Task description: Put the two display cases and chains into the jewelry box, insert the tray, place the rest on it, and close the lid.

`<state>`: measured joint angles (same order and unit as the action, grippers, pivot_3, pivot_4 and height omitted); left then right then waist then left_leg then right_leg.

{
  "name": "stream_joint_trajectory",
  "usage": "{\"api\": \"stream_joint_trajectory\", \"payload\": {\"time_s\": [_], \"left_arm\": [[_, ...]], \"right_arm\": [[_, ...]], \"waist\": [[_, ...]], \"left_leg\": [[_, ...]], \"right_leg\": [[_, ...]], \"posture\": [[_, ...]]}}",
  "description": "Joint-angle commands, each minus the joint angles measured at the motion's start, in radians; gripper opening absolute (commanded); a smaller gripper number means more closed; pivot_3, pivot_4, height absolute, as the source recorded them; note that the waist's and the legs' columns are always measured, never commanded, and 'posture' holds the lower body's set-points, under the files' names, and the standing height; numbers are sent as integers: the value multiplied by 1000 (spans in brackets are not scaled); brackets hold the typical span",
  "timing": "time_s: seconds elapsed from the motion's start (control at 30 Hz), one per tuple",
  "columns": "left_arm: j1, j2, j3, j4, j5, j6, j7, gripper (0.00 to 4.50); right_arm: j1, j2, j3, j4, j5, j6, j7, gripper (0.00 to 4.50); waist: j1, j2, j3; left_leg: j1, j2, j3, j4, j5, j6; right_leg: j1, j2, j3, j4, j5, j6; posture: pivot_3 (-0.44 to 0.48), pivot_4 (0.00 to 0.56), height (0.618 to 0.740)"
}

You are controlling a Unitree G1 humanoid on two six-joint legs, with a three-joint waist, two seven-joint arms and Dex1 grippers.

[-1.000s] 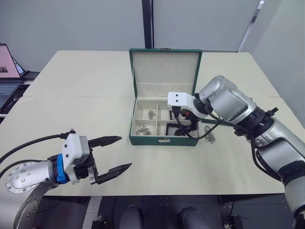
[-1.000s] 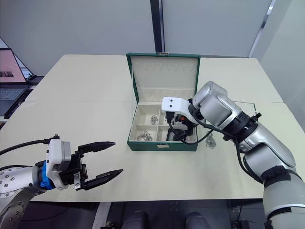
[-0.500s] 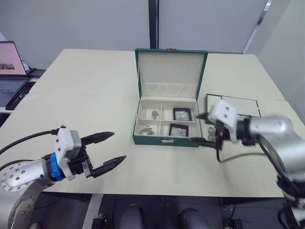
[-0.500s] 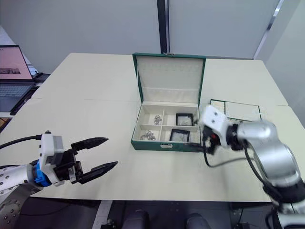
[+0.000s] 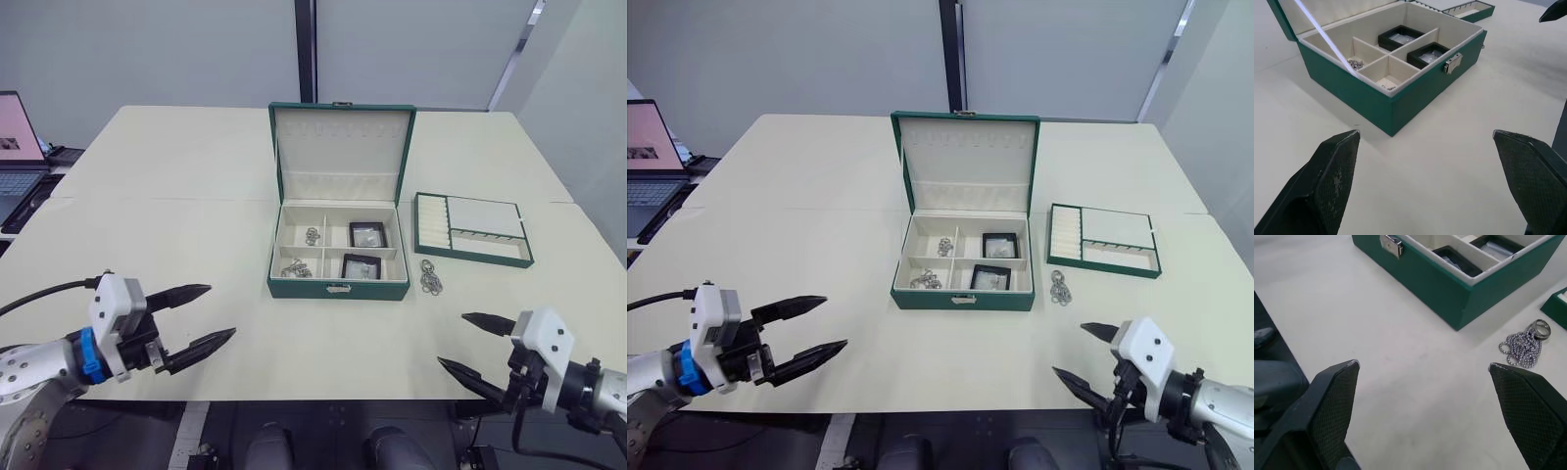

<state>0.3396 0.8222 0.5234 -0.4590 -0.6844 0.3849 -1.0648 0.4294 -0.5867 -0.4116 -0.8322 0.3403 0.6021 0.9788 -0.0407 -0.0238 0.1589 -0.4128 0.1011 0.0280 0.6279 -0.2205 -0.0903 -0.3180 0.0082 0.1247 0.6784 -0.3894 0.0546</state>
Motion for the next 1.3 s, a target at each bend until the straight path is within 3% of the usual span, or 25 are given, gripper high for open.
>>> {"api": "stream_joint_trajectory", "payload": {"time_s": [0.03,0.37,0.63,1.03,1.17,1.3], "left_arm": [[-8,13,37,-39,-23,4,-4,4500],[-101,38,-13,-88,-64,70,17,4500],[-334,-18,-203,-133,-104,119,112,4500],[-300,-79,-247,-148,-39,54,162,4500],[-326,-92,-260,-142,-44,48,169,4500],[-353,-111,-288,-130,-34,37,171,4500]], "right_arm": [[26,-8,-17,14,16,-76,-10,4490],[24,-55,-19,69,50,-124,-19,4490],[-147,-187,-19,141,139,-20,-39,4490],[-295,-341,-16,241,128,-5,-37,4490],[-421,-501,91,354,89,33,24,4490],[-711,-601,309,573,38,96,112,4490]], "waist": [[2,0,0],[8,-1,-1],[7,-1,0],[11,-1,0],[9,0,0],[7,1,2]], "left_leg": [[0,0,0,0,0,0],[0,0,0,0,0,0],[0,-1,1,0,0,0],[0,-1,0,1,0,0],[0,-1,0,2,0,0],[2,-1,1,2,0,0]], "right_leg": [[0,0,0,0,0,0],[0,0,0,0,0,0],[1,0,1,-1,0,0],[2,0,1,-2,0,0],[3,0,1,-1,0,0],[3,0,2,-1,0,0]], "posture": [[0,150,740],[0,150,740],[0,150,740],[0,150,740],[0,150,740],[0,150,740]]}}
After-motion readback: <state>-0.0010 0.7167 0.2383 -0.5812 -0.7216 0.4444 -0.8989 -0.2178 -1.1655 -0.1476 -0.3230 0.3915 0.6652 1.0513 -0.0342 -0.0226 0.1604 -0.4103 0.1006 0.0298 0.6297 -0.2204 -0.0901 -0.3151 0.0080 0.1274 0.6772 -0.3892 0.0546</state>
